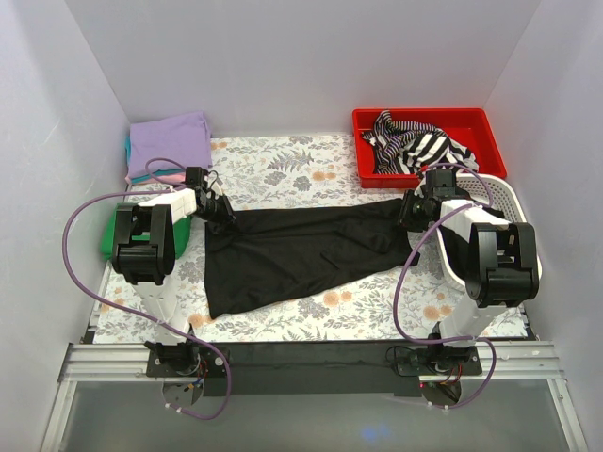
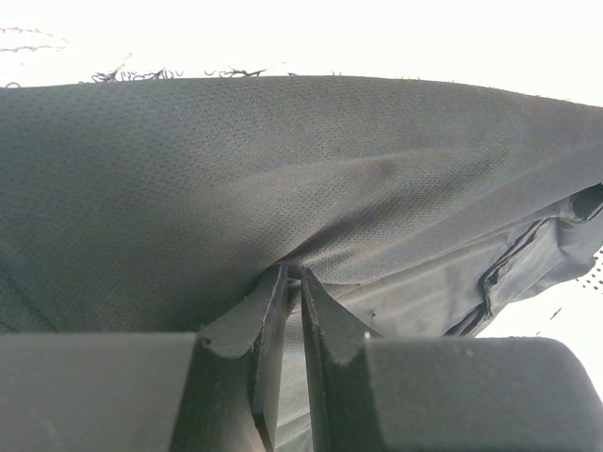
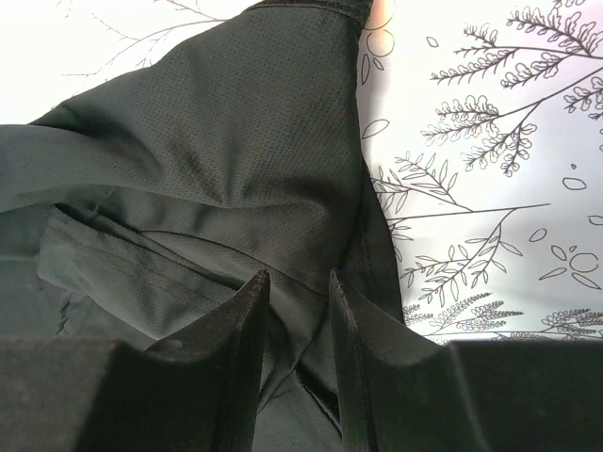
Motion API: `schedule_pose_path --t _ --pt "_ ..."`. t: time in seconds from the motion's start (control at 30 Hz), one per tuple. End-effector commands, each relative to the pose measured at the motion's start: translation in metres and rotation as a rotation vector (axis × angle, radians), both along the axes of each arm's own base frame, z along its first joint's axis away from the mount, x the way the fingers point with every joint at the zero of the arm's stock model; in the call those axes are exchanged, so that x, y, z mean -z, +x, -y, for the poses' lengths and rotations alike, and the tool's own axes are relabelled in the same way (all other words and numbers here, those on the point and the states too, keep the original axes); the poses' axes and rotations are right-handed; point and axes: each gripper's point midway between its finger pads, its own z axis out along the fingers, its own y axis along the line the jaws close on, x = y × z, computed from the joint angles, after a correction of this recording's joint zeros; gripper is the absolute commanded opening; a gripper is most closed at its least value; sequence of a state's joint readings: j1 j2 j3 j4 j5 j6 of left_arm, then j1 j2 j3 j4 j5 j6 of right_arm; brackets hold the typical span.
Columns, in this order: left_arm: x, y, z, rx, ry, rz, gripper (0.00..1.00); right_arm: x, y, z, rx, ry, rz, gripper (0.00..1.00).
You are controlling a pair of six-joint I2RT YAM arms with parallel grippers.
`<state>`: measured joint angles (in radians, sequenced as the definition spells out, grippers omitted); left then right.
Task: Fold and stack the t-shirts
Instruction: Fold the tshirt
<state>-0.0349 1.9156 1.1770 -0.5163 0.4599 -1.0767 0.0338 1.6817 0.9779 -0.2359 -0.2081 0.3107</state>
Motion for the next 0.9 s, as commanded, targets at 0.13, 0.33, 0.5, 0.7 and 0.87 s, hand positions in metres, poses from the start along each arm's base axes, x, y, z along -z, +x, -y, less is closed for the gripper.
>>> schedule_pose_path --t 0.13,0.33,0.5,0.7,0.87 --pt "0.027 -0.014 -0.021 -0.004 0.119 -0.053 0.11 0.005 0.003 0.002 0.0 -0.008 -0.007 0.38" --pt "0.026 -0.013 -0.021 -0.003 0.121 -0.051 0.11 0.011 0.004 0.003 -0.008 -0.017 -0.015 0.37" --pt "0.026 -0.013 -0.021 -0.004 0.119 -0.051 0.11 0.015 0.006 -0.001 -0.024 0.0 -0.019 0.23" --pt "0.027 -0.014 -0.022 -0.003 0.125 -0.055 0.11 0.003 0.012 -0.003 -0.05 0.0 0.03 0.01" --pt "0.028 -0.014 -0.024 -0.005 0.134 -0.059 0.11 -0.033 0.024 0.001 -0.051 -0.026 0.143 0.01"
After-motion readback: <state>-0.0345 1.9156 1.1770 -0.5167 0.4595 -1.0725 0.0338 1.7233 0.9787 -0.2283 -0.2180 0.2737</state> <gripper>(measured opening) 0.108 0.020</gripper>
